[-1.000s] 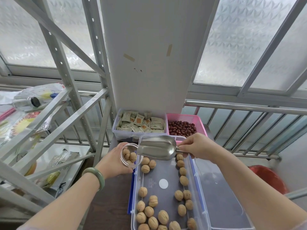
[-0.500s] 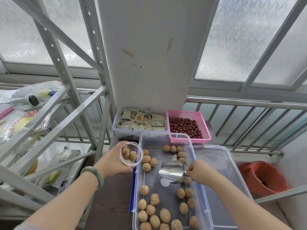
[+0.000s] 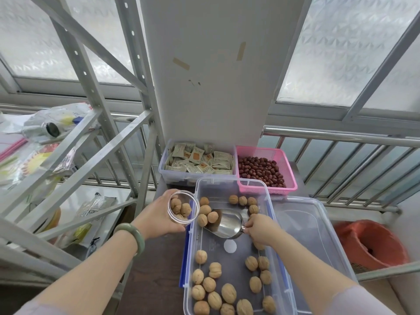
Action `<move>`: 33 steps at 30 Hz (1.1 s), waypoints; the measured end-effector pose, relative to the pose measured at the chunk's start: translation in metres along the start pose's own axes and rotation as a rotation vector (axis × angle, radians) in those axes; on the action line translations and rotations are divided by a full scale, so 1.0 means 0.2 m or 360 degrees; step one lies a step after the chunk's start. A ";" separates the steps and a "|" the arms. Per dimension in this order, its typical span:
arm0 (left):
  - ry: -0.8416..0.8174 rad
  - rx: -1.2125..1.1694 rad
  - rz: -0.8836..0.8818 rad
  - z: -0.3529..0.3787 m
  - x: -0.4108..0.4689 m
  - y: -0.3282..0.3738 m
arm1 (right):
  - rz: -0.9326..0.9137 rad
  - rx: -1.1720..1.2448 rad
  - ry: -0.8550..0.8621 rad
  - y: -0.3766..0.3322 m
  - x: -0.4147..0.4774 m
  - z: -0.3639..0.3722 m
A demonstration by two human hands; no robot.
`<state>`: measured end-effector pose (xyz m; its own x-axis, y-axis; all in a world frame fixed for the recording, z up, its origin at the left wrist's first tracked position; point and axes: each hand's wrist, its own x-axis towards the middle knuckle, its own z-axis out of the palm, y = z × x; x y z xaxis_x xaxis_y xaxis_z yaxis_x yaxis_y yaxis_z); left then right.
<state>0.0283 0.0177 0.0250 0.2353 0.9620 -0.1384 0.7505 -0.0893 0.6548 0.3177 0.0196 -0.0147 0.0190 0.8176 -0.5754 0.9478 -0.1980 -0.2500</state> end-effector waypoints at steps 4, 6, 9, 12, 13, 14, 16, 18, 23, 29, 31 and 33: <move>-0.0011 -0.0024 -0.0036 0.01 0.01 -0.02 | 0.0058 0.0240 -0.0084 -0.01 0.07 0.03; -0.0005 -0.0031 -0.0045 0.00 0.01 -0.02 | 0.0056 0.0282 -0.0099 -0.01 0.10 0.06; -0.0007 -0.0018 -0.0027 0.01 0.01 0.00 | 0.0061 0.0453 0.0008 -0.02 0.12 0.11; 0.0010 -0.0001 -0.0015 0.00 0.00 0.01 | 0.0062 0.0494 0.0009 -0.04 0.15 0.12; 0.0012 0.0007 -0.0013 0.00 0.00 0.01 | 0.0077 0.0504 -0.0012 -0.04 0.16 0.12; 0.0013 0.0015 -0.0013 0.00 0.00 0.01 | 0.0073 0.0486 -0.0041 -0.04 0.16 0.13; 0.0010 0.0022 -0.0026 0.00 0.00 0.01 | 0.0048 0.0427 -0.0085 -0.03 0.15 0.12; 0.0002 0.0015 -0.0037 0.00 0.01 0.01 | 0.0064 0.0587 -0.0097 -0.03 0.14 0.11; -0.0006 0.0011 -0.0033 -0.01 0.00 0.02 | 0.0110 0.1034 -0.0030 -0.01 0.10 0.10; -0.0013 0.0000 -0.0046 -0.01 0.02 0.01 | -0.0102 0.1032 0.0153 -0.04 0.01 -0.06; 0.0002 -0.0008 -0.0040 -0.01 0.02 0.01 | -0.0133 0.1030 0.0179 -0.05 -0.03 -0.14; 0.0014 -0.0028 -0.0037 -0.01 0.03 0.00 | -0.0180 0.1003 0.0181 -0.05 -0.09 -0.23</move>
<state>0.0284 0.0234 0.0261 0.2122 0.9660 -0.1475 0.7449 -0.0623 0.6642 0.3221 0.0308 0.0338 -0.0039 0.8973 -0.4414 0.5780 -0.3582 -0.7332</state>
